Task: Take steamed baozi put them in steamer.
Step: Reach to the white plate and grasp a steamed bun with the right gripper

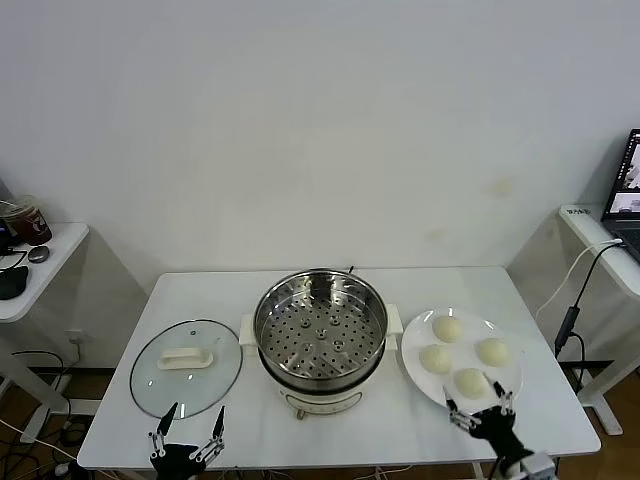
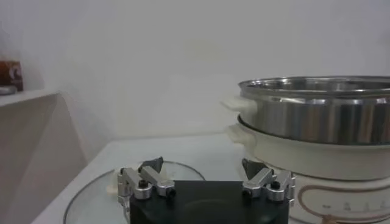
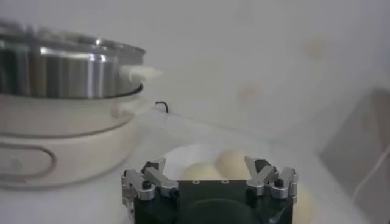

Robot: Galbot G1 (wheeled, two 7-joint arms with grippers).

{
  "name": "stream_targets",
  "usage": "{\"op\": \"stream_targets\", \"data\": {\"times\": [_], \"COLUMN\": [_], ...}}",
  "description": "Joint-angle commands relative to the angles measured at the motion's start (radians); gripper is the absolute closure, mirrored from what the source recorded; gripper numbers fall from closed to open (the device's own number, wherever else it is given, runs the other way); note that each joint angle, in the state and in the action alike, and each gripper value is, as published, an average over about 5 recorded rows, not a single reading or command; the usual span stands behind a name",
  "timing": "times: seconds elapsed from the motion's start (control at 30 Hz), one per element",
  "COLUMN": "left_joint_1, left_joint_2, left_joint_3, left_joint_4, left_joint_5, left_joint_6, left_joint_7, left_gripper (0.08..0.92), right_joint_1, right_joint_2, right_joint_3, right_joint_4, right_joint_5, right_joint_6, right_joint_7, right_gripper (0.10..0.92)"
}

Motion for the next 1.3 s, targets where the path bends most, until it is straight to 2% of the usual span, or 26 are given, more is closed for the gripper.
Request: {"op": "stream_targets", "data": {"times": [0.03,0.27,0.47,0.67,0.87,1.03,1.3], "left_joint_1": [-0.01,-0.011,-0.01,-0.009,-0.02,-0.03,-0.029], "left_joint_2": [0.003,-0.01,-0.027,-0.037,-0.038,-0.036,-0.035], "left_joint_3": [-0.007,-0.011,-0.008,-0.017,-0.037,-0.048,-0.061], "left_joint_4": [0.003,-0.006,-0.016,-0.026,-0.026,-0.027,-0.03], "left_joint_5": [0.013,0.044,0.069,0.072,0.068,0.066,0.067], "left_joint_6": [0.0,-0.01,-0.012,-0.011,-0.007,-0.002,-0.001], "left_joint_7": [0.007,0.01,0.008,0.005,0.003,0.003,0.004], "left_gripper": [0.177,0.177,0.177,0.177,0.177,0.177,0.177], "right_joint_1": [0.189,0.522,0.95,1.313,1.522,1.565,1.545], "right_joint_2": [-0.274,-0.525,-0.605,-0.573,-0.502,-0.453,-0.358], "right_joint_3": [0.008,-0.188,-0.559,-0.935,-1.192,-1.297,-1.313], "right_joint_4": [-0.074,-0.214,-0.355,-0.502,-0.645,-0.724,-0.829], "right_joint_5": [-0.323,-0.469,-0.5,-0.511,-0.445,-0.375,-0.356], "right_joint_6": [-0.032,-0.034,-0.012,-0.014,-0.06,-0.104,-0.113], "right_joint_7": [-0.082,-0.28,-0.456,-0.688,-0.831,-0.879,-0.856], "right_gripper": [0.203,0.203,0.203,0.203,0.203,0.203,0.203]}}
